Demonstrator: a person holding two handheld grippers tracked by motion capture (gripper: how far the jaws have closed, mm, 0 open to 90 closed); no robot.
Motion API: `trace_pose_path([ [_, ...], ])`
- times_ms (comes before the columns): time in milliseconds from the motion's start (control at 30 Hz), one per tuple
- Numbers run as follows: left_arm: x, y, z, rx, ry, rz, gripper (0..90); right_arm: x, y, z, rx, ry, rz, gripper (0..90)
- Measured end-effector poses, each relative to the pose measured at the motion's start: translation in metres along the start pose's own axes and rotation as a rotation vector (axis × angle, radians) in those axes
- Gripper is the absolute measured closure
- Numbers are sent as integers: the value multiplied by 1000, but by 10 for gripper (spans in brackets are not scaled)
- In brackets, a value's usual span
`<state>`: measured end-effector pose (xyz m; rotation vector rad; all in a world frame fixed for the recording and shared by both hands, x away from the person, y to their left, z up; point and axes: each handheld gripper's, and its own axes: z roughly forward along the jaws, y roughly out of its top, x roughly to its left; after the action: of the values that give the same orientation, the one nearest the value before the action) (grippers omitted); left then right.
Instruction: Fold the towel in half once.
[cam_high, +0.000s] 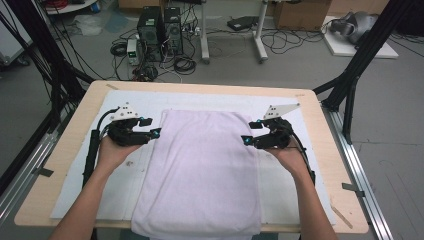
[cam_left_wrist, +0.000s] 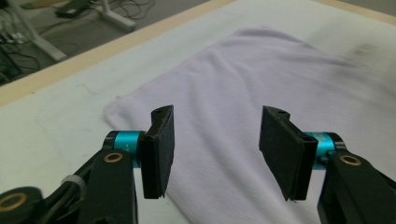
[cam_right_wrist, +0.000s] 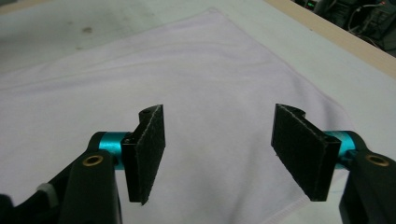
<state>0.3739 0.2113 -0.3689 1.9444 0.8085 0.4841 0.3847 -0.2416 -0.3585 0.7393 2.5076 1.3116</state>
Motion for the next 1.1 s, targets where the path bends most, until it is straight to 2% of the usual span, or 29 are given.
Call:
trace_pose_path([
  [67, 10, -5, 9, 32, 18, -15, 499, -9, -4, 8, 14, -11, 20, 364],
  [167, 27, -14, 27, 86, 35, -75, 525, -20, -8, 21, 19, -15, 60, 392],
  [267, 31, -22, 44, 132, 47, -84, 588, -26, -12, 35, 43, -45, 54, 434],
  [367, 32, -32, 64, 212, 26, -83, 621, -36, -20, 45, 72, -63, 75, 470],
  [500, 31, -39, 77, 226, 45, -77, 623, -48, -34, 53, 103, -92, 138, 520],
  [600, 34, -39, 80, 227, 55, -133, 657, -55, -46, 59, 146, -120, 172, 556],
  [667, 35, -37, 80, 258, 73, -124, 697, -59, -52, 62, 160, -142, 190, 592],
  [733, 35, -37, 81, 263, 80, -115, 738, -61, -54, 64, 136, -143, 213, 659],
  [833, 32, -35, 84, 267, 78, -114, 816, -59, -52, 67, 156, -177, 192, 771],
  [900, 31, -34, 85, 271, 80, -104, 851, -59, -51, 67, 164, -169, 192, 852],
  [967, 32, -34, 84, 269, 76, -109, 861, -59, -50, 67, 169, -166, 204, 868],
  [1100, 34, -31, 78, 252, 71, -111, 867, -57, -46, 64, 183, -168, 180, 879],
])
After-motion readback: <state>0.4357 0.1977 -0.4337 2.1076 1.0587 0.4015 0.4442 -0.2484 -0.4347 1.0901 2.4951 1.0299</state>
